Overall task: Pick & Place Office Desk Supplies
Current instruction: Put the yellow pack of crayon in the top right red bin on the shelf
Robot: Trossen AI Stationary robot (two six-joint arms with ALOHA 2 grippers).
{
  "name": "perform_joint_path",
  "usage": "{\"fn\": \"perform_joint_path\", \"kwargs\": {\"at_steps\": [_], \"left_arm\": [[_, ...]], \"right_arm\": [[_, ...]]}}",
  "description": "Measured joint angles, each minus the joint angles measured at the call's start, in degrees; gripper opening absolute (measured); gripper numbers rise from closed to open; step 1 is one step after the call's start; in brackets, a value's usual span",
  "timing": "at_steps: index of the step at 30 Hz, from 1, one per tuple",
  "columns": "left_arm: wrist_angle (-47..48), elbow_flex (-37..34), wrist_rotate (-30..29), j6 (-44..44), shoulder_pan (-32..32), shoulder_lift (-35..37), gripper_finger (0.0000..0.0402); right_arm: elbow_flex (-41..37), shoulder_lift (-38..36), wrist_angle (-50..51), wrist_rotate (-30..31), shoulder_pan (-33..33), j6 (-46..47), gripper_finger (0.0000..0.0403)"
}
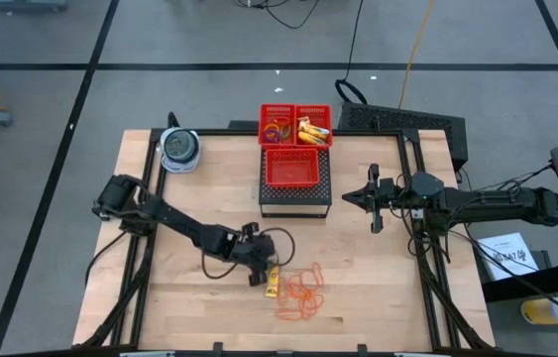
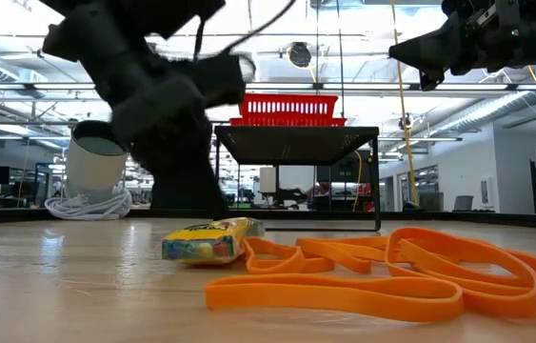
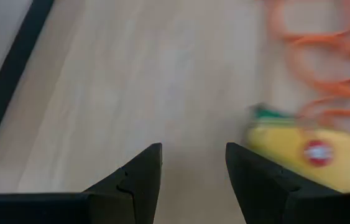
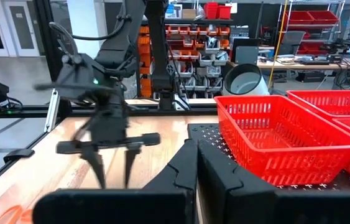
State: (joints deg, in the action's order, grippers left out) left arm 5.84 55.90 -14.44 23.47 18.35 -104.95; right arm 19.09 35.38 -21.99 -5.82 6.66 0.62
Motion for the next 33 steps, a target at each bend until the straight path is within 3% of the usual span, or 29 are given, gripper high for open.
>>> {"fn": "perform_joint_path", "kwargs": {"at_steps": [4, 10, 19, 27, 33], "left_arm": [[1.98, -0.07, 5.96, 5.30, -1.81, 0.00, 0.0186], [-1.80, -0.07, 19.67, 1.02, -2.42, 0.00, 0.0186], [-7.71, -0.02, 21.96, -2.17, -0.95, 0.02, 0.0186], [-10.52, -0.02, 29.86, -2.00, -0.69, 0.02, 0.0186], [-15.14, 0.02, 28.44, -1.74, 0.84, -1.10, 0.0186]], "right_arm": [[0.00, 0.00, 0.03, 0.00, -0.01, -0.07, 0.0004], [0.00, 0.00, 0.01, 0.00, 0.00, -0.31, 0.0004], [0.00, 0.00, 0.03, 0.00, 0.00, -0.42, 0.0004], [0.00, 0.00, 0.03, 0.00, 0.00, -0.39, 0.0004], [0.00, 0.00, 0.04, 0.00, -0.01, -0.24, 0.0004]]}}
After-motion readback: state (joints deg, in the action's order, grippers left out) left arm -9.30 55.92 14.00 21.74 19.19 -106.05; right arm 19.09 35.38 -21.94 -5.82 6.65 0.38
